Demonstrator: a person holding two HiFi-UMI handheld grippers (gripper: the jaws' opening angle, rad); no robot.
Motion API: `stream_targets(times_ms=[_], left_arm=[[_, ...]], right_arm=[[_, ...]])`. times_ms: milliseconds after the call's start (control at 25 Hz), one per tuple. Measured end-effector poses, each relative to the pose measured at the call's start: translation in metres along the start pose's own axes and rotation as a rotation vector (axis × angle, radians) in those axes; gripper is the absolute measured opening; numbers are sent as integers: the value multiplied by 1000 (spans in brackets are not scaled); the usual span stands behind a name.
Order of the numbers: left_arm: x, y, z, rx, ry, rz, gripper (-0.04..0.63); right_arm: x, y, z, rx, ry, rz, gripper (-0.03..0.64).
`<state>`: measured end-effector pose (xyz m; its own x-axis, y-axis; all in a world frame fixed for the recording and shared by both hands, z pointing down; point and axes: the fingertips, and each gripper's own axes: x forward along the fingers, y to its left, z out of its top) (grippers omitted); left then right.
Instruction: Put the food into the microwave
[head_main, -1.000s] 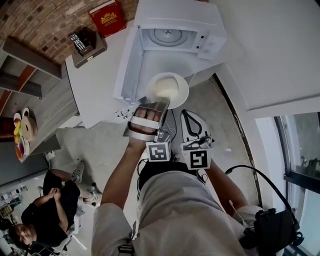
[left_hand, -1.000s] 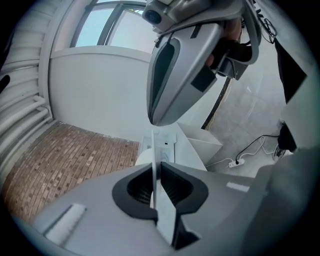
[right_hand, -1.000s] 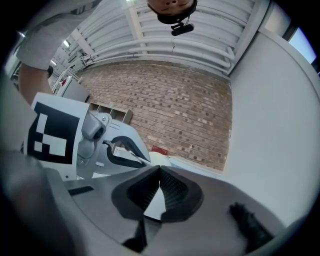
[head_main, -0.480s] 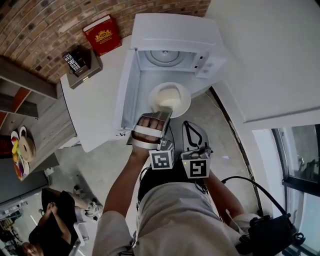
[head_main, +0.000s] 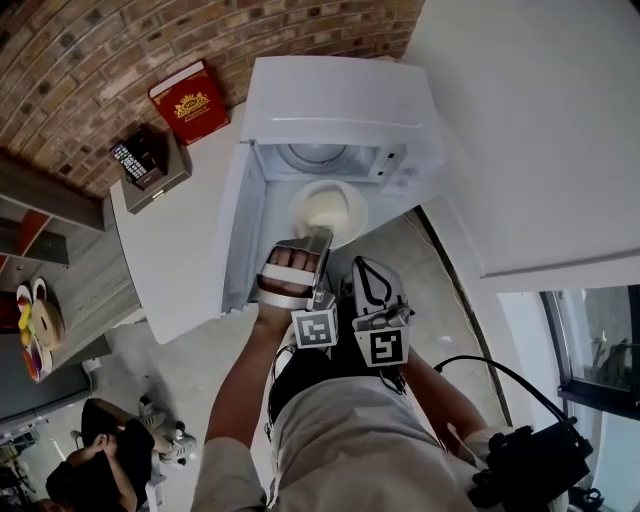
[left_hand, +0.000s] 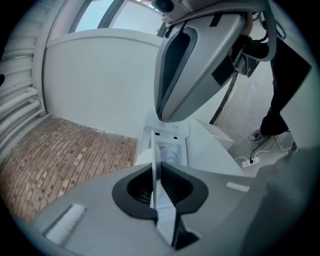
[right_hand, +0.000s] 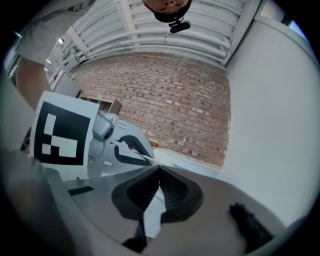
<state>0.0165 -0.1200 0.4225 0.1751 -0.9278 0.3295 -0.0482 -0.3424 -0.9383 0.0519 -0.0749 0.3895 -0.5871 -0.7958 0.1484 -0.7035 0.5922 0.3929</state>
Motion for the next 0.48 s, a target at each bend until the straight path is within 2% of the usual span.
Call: stream_targets(times_ms=[120, 240, 480], left_arm=[[30, 5, 2, -15, 26, 25, 38], [62, 9, 0, -5, 34, 57, 38], [103, -8, -20, -5, 85, 43, 38]], right_arm=[[21, -20, -11, 45, -33, 17, 9], [43, -40, -22, 26, -29, 32, 9], [80, -40, -44, 25, -57, 100, 9]])
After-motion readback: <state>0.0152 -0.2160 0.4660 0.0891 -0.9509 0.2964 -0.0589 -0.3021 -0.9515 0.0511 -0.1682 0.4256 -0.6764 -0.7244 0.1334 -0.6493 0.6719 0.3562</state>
